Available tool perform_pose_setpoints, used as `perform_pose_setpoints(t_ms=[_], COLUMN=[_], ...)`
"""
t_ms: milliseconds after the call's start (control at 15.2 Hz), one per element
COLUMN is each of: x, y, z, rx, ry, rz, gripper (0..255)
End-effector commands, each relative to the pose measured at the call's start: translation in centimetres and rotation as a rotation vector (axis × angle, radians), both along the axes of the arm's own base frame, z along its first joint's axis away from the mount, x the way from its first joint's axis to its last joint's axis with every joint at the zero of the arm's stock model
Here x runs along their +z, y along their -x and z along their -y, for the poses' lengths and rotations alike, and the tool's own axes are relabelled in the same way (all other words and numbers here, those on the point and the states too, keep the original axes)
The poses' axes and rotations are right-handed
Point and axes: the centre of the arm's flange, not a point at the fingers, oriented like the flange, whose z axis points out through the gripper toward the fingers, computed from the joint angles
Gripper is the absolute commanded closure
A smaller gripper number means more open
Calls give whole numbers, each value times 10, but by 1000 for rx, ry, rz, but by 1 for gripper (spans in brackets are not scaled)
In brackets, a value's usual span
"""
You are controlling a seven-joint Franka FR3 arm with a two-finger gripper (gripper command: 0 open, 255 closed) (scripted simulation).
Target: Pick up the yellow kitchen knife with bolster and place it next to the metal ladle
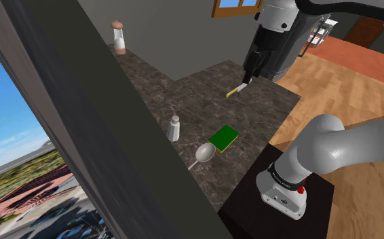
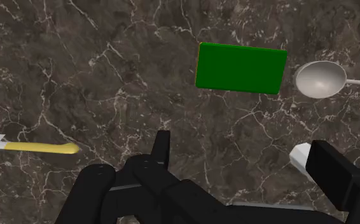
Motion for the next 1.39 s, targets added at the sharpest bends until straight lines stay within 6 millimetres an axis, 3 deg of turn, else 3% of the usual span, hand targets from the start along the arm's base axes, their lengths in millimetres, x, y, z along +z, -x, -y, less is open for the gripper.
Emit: perform_pose_setpoints(t_ms=[0, 660, 1320], x=[0, -59, -117], y=[0, 13, -20], z=[0, 110, 216], rx=[0, 434, 868], ry=[0, 7, 14], rz=[0, -26, -51], gripper=[0, 0, 0])
